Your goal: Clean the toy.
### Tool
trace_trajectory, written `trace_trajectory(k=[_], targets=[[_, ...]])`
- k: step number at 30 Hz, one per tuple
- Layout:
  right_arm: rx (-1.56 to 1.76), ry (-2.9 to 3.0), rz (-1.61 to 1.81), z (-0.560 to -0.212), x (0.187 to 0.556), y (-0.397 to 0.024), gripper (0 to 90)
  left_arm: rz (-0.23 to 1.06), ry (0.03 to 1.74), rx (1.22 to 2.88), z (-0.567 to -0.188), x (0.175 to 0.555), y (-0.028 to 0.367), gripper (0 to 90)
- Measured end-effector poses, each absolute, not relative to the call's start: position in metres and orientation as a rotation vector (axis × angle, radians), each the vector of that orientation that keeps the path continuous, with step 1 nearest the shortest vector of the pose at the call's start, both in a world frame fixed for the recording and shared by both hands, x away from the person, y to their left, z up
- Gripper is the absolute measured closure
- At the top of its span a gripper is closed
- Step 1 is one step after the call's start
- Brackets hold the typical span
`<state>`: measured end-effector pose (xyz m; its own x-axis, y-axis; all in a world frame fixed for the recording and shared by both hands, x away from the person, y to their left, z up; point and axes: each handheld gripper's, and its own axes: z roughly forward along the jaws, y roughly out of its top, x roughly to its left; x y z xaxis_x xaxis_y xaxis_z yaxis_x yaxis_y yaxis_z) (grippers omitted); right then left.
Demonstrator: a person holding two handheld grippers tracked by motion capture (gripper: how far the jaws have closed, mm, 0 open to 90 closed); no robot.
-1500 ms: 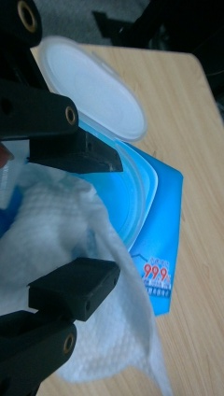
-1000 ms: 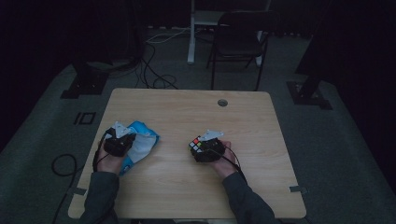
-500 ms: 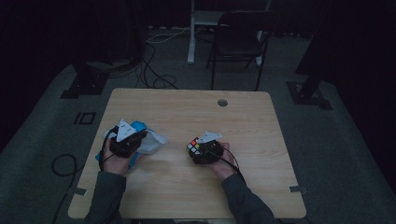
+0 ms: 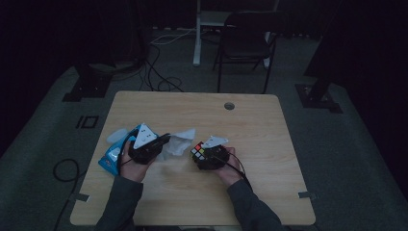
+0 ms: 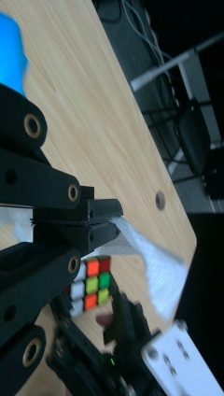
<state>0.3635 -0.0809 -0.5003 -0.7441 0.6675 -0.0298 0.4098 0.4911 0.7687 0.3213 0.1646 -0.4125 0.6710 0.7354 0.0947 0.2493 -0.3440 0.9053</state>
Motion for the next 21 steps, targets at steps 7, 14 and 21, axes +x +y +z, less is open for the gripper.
trace_trajectory(k=[7,14,21], targets=[[0.927,2.407,1.141,-0.501,0.366,-0.082,33.6,0.578,0.706,1.896,-0.41,0.316,0.148,90.0],[0.911,2.4,1.186,-0.497,0.364,-0.088,33.6,0.548,0.699,1.918,-0.417,0.323,0.136,90.0],[0.883,2.397,1.218,-0.494,0.36,-0.084,33.6,0.517,0.744,1.982,-0.444,0.34,0.117,89.9]])
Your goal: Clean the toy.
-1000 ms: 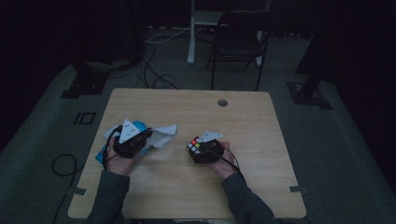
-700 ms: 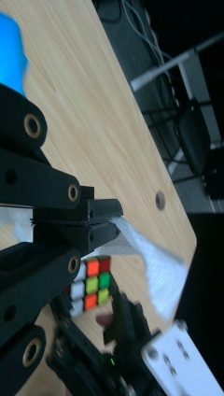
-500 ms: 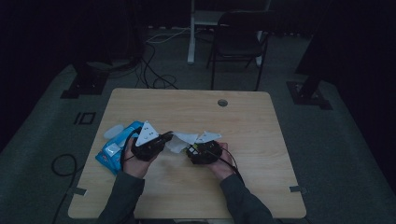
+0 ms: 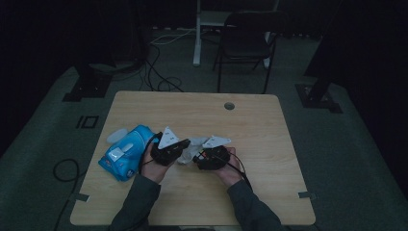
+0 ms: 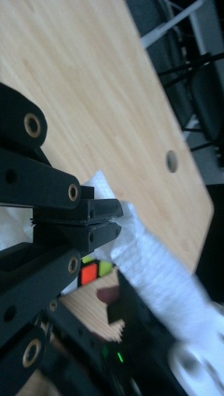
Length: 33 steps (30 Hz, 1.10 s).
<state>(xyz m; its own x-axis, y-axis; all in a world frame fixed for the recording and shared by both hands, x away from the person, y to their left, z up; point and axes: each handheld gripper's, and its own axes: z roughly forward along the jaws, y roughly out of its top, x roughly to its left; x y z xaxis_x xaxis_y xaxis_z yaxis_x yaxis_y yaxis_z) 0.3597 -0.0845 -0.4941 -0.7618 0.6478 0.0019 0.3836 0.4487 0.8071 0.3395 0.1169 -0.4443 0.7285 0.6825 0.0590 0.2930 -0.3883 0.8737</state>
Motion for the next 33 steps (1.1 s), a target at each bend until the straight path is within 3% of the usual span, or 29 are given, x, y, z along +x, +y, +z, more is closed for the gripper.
trace_trajectory(k=[7,16,22,33], targets=[[0.861,2.394,1.204,-0.493,0.357,-0.084,33.7,0.497,0.755,2.037,-0.461,0.349,0.099,89.4],[0.855,2.398,1.189,-0.494,0.356,-0.088,33.7,0.51,0.778,2.026,-0.464,0.352,0.098,76.7],[0.839,2.397,1.203,-0.492,0.354,-0.087,33.7,0.53,0.788,2.016,-0.463,0.353,0.097,72.8],[0.807,2.404,1.207,-0.492,0.352,-0.087,33.7,0.563,0.846,2.006,-0.462,0.356,0.098,48.8]])
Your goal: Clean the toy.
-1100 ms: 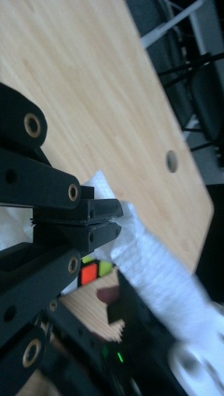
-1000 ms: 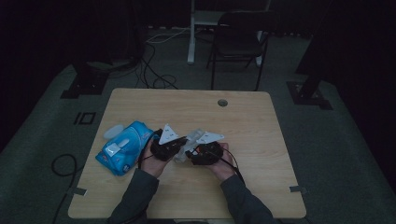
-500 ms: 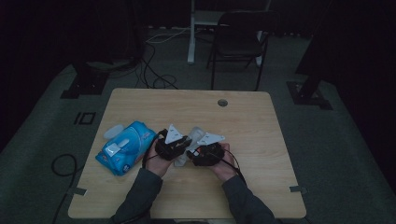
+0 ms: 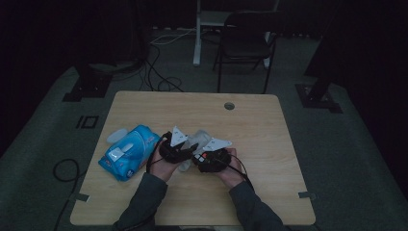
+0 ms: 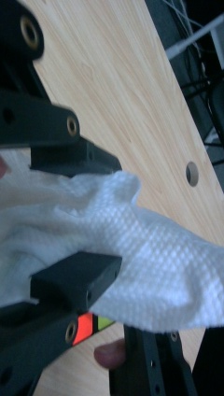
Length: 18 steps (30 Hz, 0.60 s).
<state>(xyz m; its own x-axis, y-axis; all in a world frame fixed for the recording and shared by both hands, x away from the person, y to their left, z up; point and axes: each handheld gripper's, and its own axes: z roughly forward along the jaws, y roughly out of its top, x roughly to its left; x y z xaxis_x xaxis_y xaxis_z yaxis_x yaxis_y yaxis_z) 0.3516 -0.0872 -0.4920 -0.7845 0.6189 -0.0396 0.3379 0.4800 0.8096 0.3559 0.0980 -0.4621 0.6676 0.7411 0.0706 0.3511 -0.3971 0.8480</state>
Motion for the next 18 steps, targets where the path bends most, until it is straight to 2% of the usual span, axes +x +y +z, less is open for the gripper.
trace_trajectory(k=[9,12,13,18], targets=[[0.777,2.405,1.186,-0.4927,0.3502,-0.0858,33.6,0.66,0.886,2.031,-0.4622,0.353,0.0934,36.9],[0.778,2.404,1.189,-0.4925,0.3499,-0.0856,33.6,0.674,0.894,2.021,-0.4628,0.3519,0.0937,35.7],[0.776,2.401,1.195,-0.4919,0.3498,-0.0856,33.6,0.687,0.896,2.014,-0.463,0.3511,0.0931,30.8],[0.777,2.401,1.196,-0.492,0.3498,-0.0855,33.6,0.678,0.914,2.012,-0.4632,0.3519,0.0929,30.7]])
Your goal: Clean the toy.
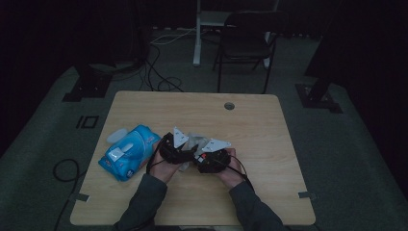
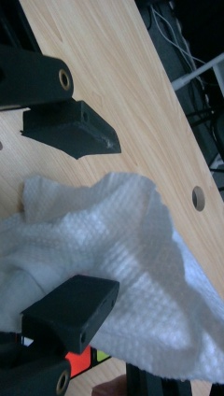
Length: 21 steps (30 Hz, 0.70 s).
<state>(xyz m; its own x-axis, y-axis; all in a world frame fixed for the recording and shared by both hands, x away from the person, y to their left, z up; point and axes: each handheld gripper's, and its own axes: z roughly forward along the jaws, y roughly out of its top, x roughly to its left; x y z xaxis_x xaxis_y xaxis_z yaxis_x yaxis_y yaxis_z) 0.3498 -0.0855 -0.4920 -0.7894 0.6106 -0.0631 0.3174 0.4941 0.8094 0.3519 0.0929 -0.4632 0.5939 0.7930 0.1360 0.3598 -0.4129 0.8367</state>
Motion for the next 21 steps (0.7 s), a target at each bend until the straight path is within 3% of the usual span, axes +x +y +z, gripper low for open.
trace_trajectory(k=[1,3,7,12,13,14,15,16,17,18,19,21], targets=[[0.778,2.401,1.196,-0.492,0.3499,-0.0855,33.6,0.653,0.903,2.021,-0.463,0.3522,0.0938,30.7],[0.776,2.407,1.188,-0.493,0.3499,-0.0851,33.7,0.614,0.886,2.039,-0.4631,0.3525,0.0935,44.6],[0.774,2.409,1.19,-0.4941,0.3495,-0.0855,33.6,0.497,0.859,2.041,-0.4639,0.3553,0.0938,49.9],[0.766,2.411,1.187,-0.4941,0.3495,-0.0858,33.7,0.448,0.821,2.055,-0.4639,0.3544,0.0923,58.0],[0.768,2.411,1.19,-0.4941,0.3497,-0.0857,33.7,0.444,0.805,2.059,-0.464,0.3532,0.0908,64.0],[0.768,2.411,1.19,-0.4941,0.3497,-0.0857,33.7,0.44,0.794,2.066,-0.4638,0.3528,0.0905,64.0],[0.764,2.411,1.186,-0.4945,0.3496,-0.0855,33.7,0.427,0.776,2.075,-0.4637,0.3528,0.0904,72.2],[0.764,2.411,1.186,-0.4945,0.3496,-0.0855,33.7,0.424,0.767,2.081,-0.4636,0.3525,0.0902,72.2],[0.757,2.414,1.184,-0.4944,0.3495,-0.0856,33.7,0.419,0.754,2.087,-0.4638,0.3519,0.0893,79.6],[0.757,2.414,1.184,-0.4944,0.3495,-0.0856,33.7,0.416,0.747,2.092,-0.4638,0.3517,0.089,79.6],[0.749,2.415,1.182,-0.4942,0.3492,-0.0858,33.7,0.405,0.738,2.092,-0.4638,0.3516,0.0888,87.8],[0.746,2.415,1.184,-0.494,0.349,-0.086,33.7,0.39,0.735,2.082,-0.464,0.3519,0.0896,89.8]])
